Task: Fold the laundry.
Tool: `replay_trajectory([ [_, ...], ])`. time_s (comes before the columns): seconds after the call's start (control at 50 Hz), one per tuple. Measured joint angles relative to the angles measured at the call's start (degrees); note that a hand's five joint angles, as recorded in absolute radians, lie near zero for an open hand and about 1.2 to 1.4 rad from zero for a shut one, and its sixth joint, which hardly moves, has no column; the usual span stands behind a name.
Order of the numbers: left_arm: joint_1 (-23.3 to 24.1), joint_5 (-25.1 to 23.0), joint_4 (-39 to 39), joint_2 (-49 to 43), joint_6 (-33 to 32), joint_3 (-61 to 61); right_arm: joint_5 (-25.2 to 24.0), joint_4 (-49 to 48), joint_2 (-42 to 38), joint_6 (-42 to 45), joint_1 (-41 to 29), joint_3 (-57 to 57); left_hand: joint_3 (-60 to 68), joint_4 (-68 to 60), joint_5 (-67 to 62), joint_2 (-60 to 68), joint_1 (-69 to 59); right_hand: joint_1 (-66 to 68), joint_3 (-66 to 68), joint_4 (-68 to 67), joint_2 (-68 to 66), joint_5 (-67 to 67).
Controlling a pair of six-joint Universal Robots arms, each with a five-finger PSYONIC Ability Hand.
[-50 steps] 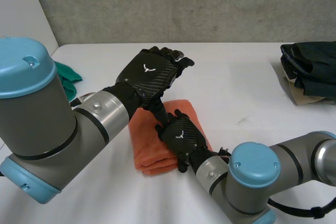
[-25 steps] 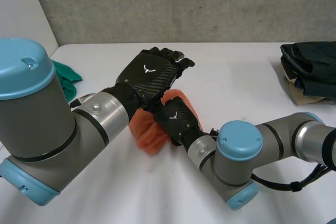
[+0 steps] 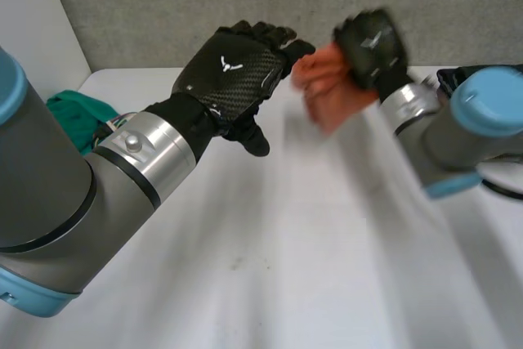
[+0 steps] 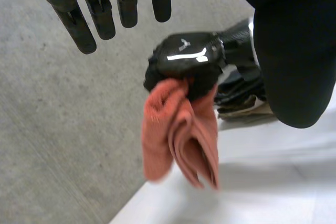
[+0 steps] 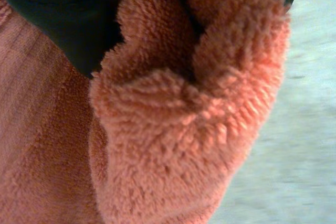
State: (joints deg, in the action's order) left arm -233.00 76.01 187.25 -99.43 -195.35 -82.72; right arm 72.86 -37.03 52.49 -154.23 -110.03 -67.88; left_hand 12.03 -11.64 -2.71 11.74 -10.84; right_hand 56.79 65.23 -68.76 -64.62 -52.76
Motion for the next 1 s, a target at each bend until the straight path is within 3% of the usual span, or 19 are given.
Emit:
replay_trajectory([
  [0.26,1.04,0.02,1.02,0.44,1.08,0.31,-0.13,-8.37,-5.89,-20.39,21.16,16.7,0.0,0.0,0.0,0.0,0.0,0.0,0.25,-0.01,0.0,0.0],
  [0.4,1.31,0.0,1.01,-0.22,1.19,-0.26,-7.52,-10.34,-13.33,-27.98,30.78,17.37,0.0,0.0,0.0,0.0,0.0,0.0,0.25,-0.06,0.0,0.0],
  [0.44,1.38,0.0,1.01,-0.46,1.2,-0.5,-12.37,-11.0,-16.41,-29.65,33.9,16.53,0.0,0.0,0.0,0.0,0.0,0.0,0.25,-0.08,0.0,0.0],
  [0.52,1.47,0.0,1.01,-0.93,1.2,-0.82,-19.32,-12.06,-20.32,-30.56,37.73,14.59,0.0,0.0,0.0,0.0,0.0,0.0,0.25,-0.1,0.0,-0.72],
  [0.62,1.73,0.02,1.01,-1.54,1.2,-1.14,-24.3,-14.34,-23.57,-30.38,40.57,12.42,0.0,0.0,0.0,0.0,0.0,0.0,0.25,-0.12,0.0,-2.32],
  [0.82,1.99,0.02,1.02,-2.18,1.15,-1.22,-23.92,-16.4,-22.14,-29.44,41.17,9.49,0.0,0.0,0.0,0.0,0.0,0.0,0.24,0.33,0.0,-3.12],
  [0.84,1.98,0.02,1.01,-2.2,1.14,-1.2,-23.41,-16.28,-21.05,-29.32,41.14,8.75,0.0,0.0,0.0,0.0,0.0,-2.02,-2.45,3.47,2.59,-0.6],
  [0.86,1.98,0.02,1.01,-2.19,1.13,-1.18,-22.49,-15.75,-18.63,-29.14,41.06,7.03,0.0,0.0,0.0,0.0,0.0,-23.19,-24.17,25.11,25.18,20.34],
  [0.9,1.97,0.02,1.02,-2.13,1.12,-1.16,-21.62,-14.49,-15.27,-28.91,41.0,4.61,0.0,0.0,0.0,0.0,0.0,-38.45,-41.67,42.86,43.03,39.84],
  [0.94,1.96,0.01,1.02,-2.04,1.11,-1.15,-21.01,-12.93,-12.22,-28.66,41.03,2.5,0.0,0.0,0.0,0.0,0.0,-43.1,-50.25,52.86,50.69,48.14],
  [1.0,1.95,0.01,1.01,-1.87,1.11,-1.12,-20.5,-9.21,-7.53,-27.91,41.45,-0.39,0.0,0.0,0.0,0.0,0.0,-43.26,-52.81,56.18,52.42,50.14],
])
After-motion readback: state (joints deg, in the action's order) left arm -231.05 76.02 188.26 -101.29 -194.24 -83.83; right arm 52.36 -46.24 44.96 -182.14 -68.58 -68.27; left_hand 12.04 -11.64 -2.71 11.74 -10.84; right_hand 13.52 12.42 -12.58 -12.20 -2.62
